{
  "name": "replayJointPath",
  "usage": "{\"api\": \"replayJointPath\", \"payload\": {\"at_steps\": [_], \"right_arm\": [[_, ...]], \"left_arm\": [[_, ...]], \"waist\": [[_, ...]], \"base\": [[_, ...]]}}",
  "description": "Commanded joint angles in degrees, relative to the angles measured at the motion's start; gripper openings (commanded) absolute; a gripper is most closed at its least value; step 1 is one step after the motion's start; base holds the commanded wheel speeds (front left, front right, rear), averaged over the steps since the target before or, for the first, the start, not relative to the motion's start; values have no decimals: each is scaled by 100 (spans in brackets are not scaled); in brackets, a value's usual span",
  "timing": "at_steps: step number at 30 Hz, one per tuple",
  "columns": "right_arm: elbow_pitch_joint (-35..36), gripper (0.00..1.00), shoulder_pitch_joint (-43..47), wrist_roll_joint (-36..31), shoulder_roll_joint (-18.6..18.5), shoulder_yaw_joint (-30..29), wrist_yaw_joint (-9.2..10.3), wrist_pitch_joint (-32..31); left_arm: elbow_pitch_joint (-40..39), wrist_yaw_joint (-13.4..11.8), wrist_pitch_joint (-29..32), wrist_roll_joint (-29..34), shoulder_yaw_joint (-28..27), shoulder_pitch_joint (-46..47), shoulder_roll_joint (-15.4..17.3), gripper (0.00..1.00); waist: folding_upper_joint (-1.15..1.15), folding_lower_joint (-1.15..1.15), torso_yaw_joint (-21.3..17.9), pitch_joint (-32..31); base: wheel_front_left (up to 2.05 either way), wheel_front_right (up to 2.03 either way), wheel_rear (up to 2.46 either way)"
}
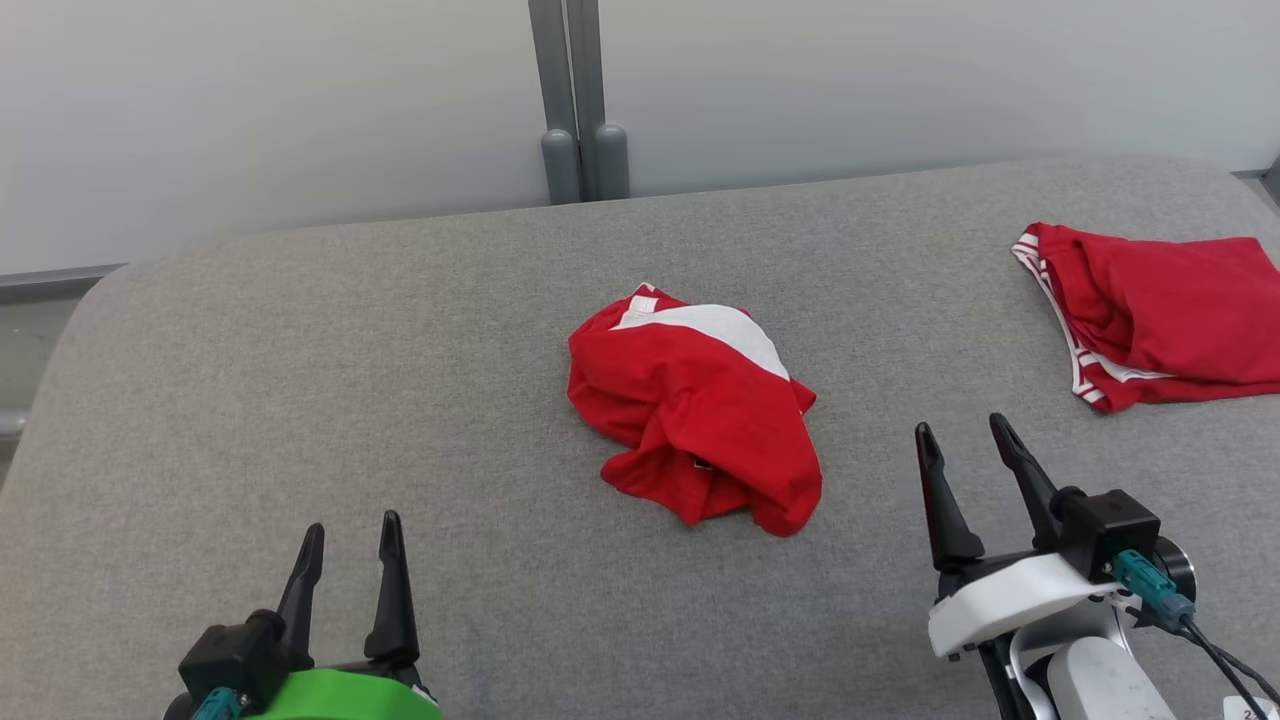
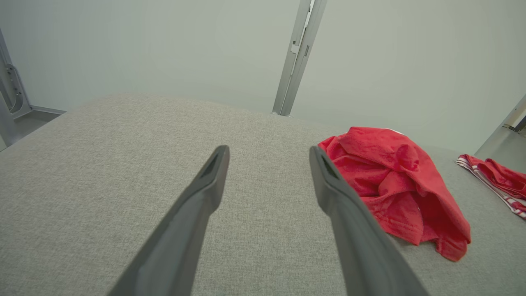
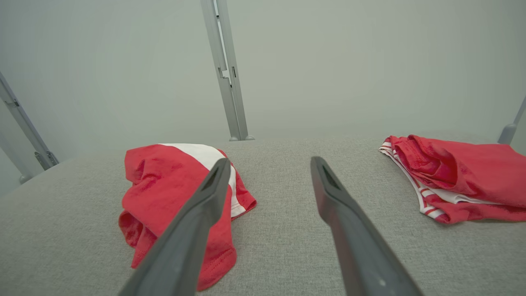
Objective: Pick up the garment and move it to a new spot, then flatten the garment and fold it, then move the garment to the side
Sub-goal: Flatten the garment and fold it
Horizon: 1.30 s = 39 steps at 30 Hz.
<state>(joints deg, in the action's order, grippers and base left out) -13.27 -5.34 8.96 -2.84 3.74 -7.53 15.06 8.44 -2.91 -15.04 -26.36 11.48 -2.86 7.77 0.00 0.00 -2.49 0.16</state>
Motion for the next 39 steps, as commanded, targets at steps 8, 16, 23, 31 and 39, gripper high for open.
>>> {"api": "replayJointPath", "payload": {"at_steps": [8,16,23,31,39], "right_arm": [[-284,100,-584,-449,-15,267,8,7],[-1433,100,-1997,-427,-479,1074,8,-559],[-2810,100,-3115,231,-967,2123,8,-895],[-3548,58,-3586,1255,-1295,3253,8,-1449],[-3623,0,-3910,1568,-1411,3686,8,-845]], "left_arm": [[62,119,-17,118,8,151,-118,100],[165,224,-17,200,45,360,-267,100],[298,331,-11,275,15,496,-395,100],[372,394,-10,322,-85,481,-453,100],[353,408,-11,397,-212,402,-474,100]], "waist": [[0,0,341,200],[0,0,1086,503],[0,0,1832,699],[0,0,2157,724],[0,0,1971,646]], "base": [[0,0,0],[0,0,0],[0,0,0],[0,0,0],[0,0,0]]}}
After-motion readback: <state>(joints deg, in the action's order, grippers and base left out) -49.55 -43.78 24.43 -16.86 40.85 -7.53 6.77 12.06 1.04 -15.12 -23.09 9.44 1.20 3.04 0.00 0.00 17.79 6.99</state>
